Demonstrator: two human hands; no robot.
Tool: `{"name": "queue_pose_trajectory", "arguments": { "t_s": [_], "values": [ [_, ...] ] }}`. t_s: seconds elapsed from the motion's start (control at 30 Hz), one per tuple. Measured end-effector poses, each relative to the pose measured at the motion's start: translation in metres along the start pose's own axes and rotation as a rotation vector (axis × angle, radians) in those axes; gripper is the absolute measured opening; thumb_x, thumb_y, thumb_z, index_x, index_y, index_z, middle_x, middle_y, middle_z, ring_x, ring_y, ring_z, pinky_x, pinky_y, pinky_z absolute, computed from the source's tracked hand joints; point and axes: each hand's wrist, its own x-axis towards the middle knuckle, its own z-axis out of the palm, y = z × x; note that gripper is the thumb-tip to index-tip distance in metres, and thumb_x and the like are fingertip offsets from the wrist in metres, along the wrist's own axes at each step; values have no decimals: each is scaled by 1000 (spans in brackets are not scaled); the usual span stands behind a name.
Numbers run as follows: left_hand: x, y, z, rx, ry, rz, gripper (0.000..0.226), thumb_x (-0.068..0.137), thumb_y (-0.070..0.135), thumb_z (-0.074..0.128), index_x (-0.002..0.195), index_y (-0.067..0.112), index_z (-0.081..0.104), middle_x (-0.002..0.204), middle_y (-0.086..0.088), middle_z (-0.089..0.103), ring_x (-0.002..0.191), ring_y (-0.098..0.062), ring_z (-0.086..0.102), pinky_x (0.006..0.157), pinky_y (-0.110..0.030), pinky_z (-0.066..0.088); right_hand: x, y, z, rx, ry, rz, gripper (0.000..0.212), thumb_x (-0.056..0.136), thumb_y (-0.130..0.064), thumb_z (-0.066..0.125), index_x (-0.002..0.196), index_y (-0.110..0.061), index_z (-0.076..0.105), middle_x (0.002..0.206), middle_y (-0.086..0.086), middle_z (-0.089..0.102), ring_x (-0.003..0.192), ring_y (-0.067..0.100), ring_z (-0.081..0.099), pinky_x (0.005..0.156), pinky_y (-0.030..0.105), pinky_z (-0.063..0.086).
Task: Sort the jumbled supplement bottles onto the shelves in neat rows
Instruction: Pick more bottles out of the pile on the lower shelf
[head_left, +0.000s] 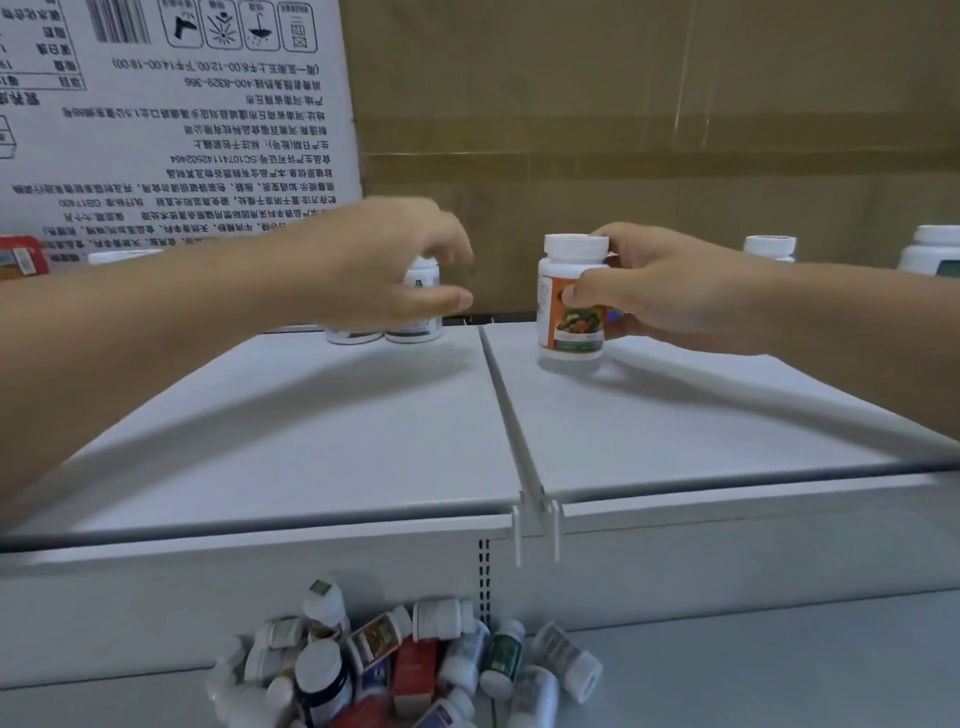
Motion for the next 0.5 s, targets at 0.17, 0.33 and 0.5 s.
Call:
{"name": "queue_pose_trajectory", "arguments": {
  "t_s": [0.17, 0.33, 0.5],
  "values": [
    [3, 45, 17, -107, -298, -45, 45, 96, 53, 44, 132, 27, 52, 131, 8, 54, 118, -11, 50, 96, -24, 38, -9, 17, -26, -9, 24, 39, 42, 91, -12, 62, 130, -13, 46, 125, 5, 61, 109, 19, 65, 97, 38, 52],
    [11, 63, 37, -265, -400, -127, 57, 94, 62, 34, 143, 32, 39, 147, 10, 40, 133, -12, 40, 113, -33, 30, -9, 32, -48, -32, 52, 62, 38, 92, -11, 61, 127, -16, 48, 122, 1, 63, 109, 15, 64, 95, 33, 52],
    [3, 63, 47, -337, -414, -126, 56, 93, 64, 32, 142, 36, 36, 147, 14, 36, 133, -9, 37, 114, -33, 27, -3, 43, -61, -7, 106, 59, 38, 91, -9, 62, 127, -13, 50, 122, 6, 64, 106, 19, 67, 95, 39, 53]
  ]
}}
